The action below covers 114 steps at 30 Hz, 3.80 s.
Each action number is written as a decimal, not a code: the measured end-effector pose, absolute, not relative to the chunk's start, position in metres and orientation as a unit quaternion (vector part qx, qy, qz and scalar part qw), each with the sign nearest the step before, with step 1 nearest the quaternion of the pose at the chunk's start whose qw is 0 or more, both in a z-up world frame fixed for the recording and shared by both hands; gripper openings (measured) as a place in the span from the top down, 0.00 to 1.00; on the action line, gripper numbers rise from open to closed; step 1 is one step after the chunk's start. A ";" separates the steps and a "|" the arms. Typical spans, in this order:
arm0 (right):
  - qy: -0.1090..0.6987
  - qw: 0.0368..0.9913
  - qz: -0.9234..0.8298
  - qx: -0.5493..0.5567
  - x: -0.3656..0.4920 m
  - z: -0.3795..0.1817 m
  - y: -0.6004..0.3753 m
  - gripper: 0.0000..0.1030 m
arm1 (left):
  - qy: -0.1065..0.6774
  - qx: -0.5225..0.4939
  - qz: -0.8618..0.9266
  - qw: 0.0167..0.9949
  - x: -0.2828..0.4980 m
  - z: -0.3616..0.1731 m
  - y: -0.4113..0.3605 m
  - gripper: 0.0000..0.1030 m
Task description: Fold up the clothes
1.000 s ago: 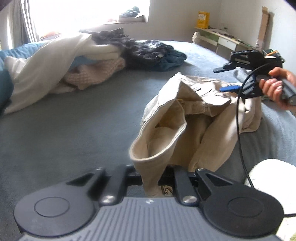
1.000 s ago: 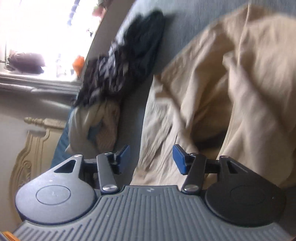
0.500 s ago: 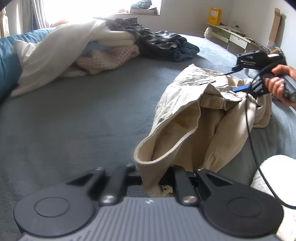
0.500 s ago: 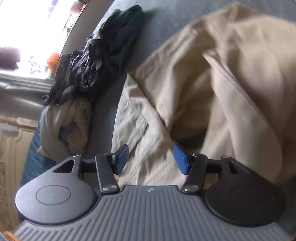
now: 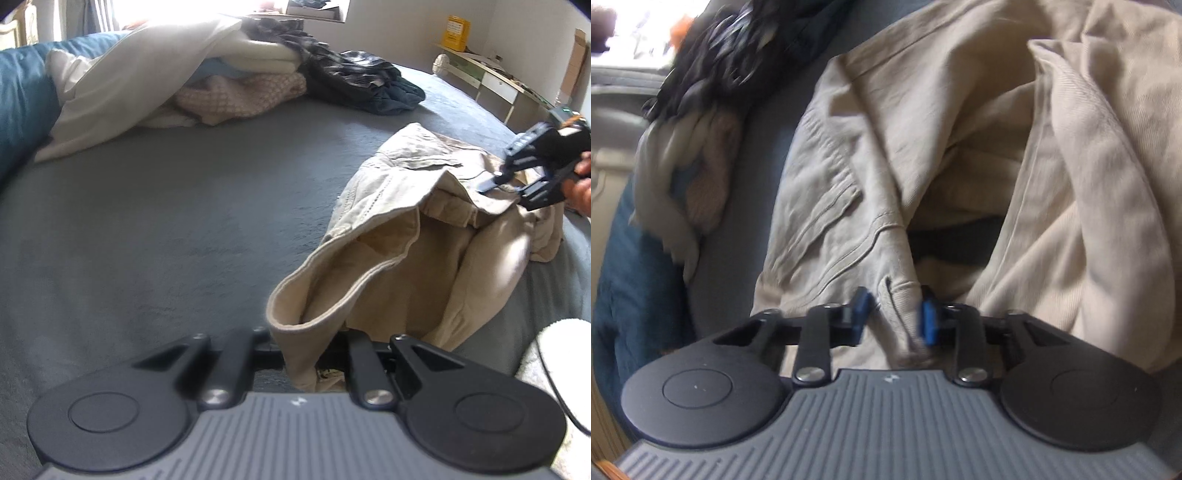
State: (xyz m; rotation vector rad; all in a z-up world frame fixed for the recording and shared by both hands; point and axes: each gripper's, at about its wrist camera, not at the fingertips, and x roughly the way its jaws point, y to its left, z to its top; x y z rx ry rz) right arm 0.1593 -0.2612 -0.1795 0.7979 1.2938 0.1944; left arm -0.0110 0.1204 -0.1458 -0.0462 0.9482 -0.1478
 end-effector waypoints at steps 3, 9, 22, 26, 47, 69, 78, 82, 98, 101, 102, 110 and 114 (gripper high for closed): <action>0.565 0.731 0.111 0.366 0.156 -0.159 -0.257 0.92 | 0.451 -0.039 -0.071 0.889 -0.013 -0.144 0.125 0.88; 0.460 0.763 0.217 0.400 0.173 -0.079 -0.231 0.92 | 0.414 -0.122 -0.069 0.899 -0.022 -0.125 0.149 0.90; 0.427 0.751 0.376 0.335 0.300 -0.022 -0.044 0.92 | 0.382 -0.266 0.013 0.885 -0.066 -0.117 0.262 0.90; 0.469 0.724 0.384 0.329 0.330 -0.062 0.032 0.92 | 0.389 -0.288 0.068 0.872 -0.066 -0.132 0.301 0.90; 0.501 0.716 0.407 0.266 0.320 -0.148 0.116 0.42 | 0.359 -0.245 0.192 0.880 -0.058 -0.143 0.381 0.34; 0.517 0.808 0.252 0.127 0.086 -0.126 -0.096 0.66 | 0.482 0.021 0.161 0.861 0.091 -0.204 0.281 0.35; 0.452 0.880 0.103 0.104 0.062 -0.108 -0.224 0.61 | 0.421 -0.027 0.244 0.873 0.085 -0.152 0.266 0.32; 0.421 0.902 0.092 0.034 0.056 -0.100 -0.236 0.59 | 0.401 -0.035 0.212 0.891 0.082 -0.133 0.228 0.29; 0.448 0.855 0.014 0.262 0.030 -0.140 -0.337 0.46 | 0.466 0.132 -0.159 0.860 0.083 -0.158 -0.013 0.19; 0.425 0.820 -0.024 0.384 0.027 -0.156 -0.369 0.46 | 0.475 0.134 -0.159 0.855 0.076 -0.163 -0.019 0.20; 0.415 0.802 -0.036 0.429 0.029 -0.163 -0.380 0.46 | 0.479 0.132 -0.159 0.853 0.074 -0.164 -0.019 0.20; 0.461 0.760 -0.030 0.457 0.052 -0.191 -0.378 0.98 | 0.514 0.143 -0.100 0.840 0.071 -0.185 -0.008 0.32; 0.397 0.834 -0.019 0.383 0.049 -0.143 -0.373 0.99 | 0.512 0.135 -0.093 0.843 0.068 -0.187 -0.001 0.32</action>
